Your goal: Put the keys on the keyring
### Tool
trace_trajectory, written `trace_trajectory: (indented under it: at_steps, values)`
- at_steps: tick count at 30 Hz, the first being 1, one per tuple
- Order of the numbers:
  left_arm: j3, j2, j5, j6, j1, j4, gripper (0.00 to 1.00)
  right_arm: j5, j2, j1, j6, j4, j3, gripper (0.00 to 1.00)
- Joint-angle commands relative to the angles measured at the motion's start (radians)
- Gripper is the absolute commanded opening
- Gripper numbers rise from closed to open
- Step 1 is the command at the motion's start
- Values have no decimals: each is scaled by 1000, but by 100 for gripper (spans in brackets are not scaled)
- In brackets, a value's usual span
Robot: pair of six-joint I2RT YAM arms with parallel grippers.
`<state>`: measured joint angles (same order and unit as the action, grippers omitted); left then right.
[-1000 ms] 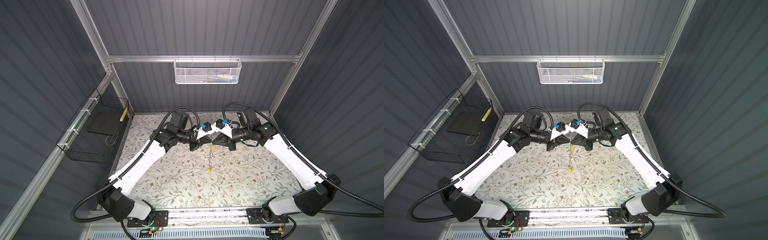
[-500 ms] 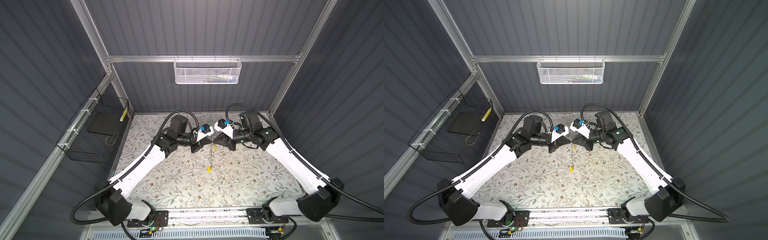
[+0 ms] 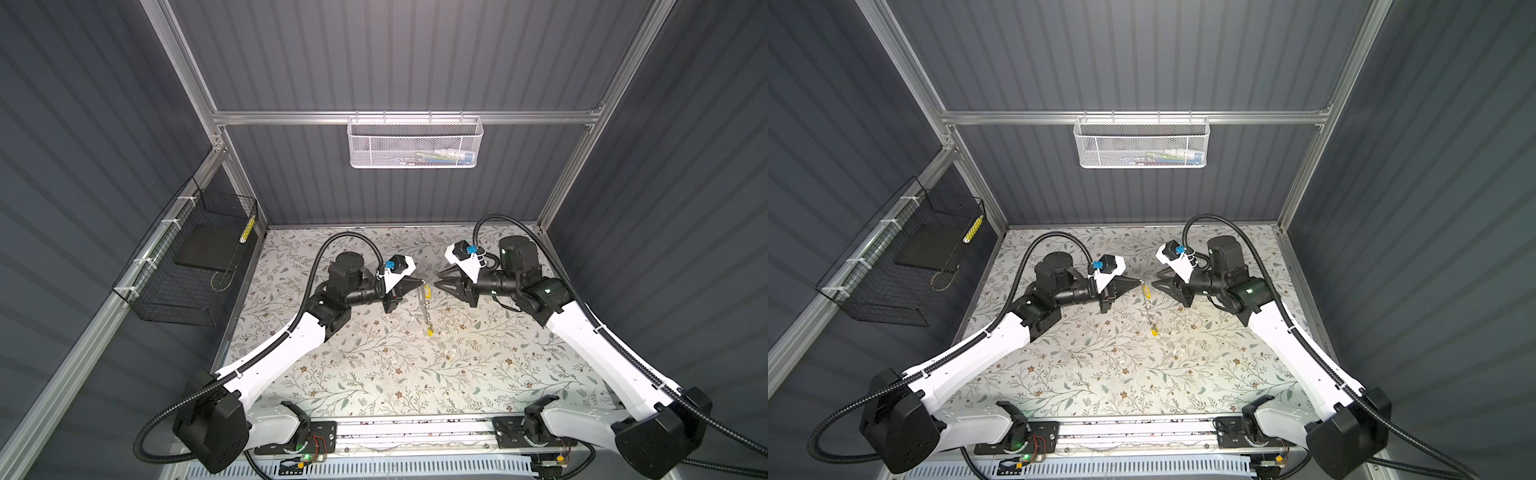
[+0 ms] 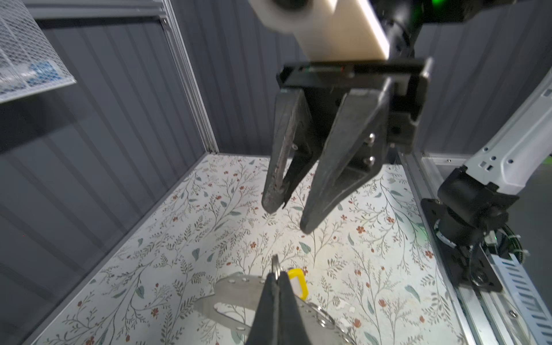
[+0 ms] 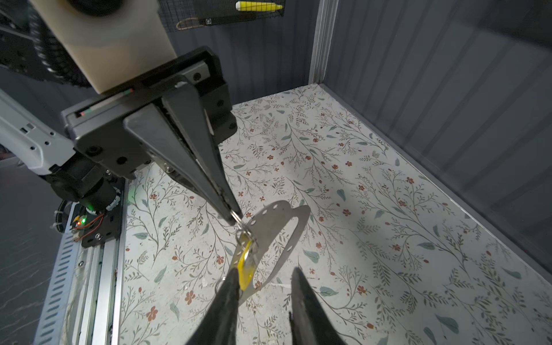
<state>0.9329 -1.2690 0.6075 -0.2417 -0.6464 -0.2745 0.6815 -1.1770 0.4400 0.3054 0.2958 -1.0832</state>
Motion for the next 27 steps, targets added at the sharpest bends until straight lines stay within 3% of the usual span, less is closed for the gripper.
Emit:
trace_trajectory:
  at_steps: [1, 11, 21, 27]
  values:
    - [-68, 17, -53, 118, -1, -354, 0, 3, 30, -4, -104, -178, 61, 33]
    - [-180, -85, -59, 329, -1, -834, 0, 106, 15, -3, -173, -296, 86, 36]
    - [-142, -149, 9, 376, -1, -856, 0, 68, -13, -3, -137, -281, 62, 35]
    - [-135, -156, 33, 384, -1, -848, 0, 49, -27, -10, -136, -281, 49, 27]
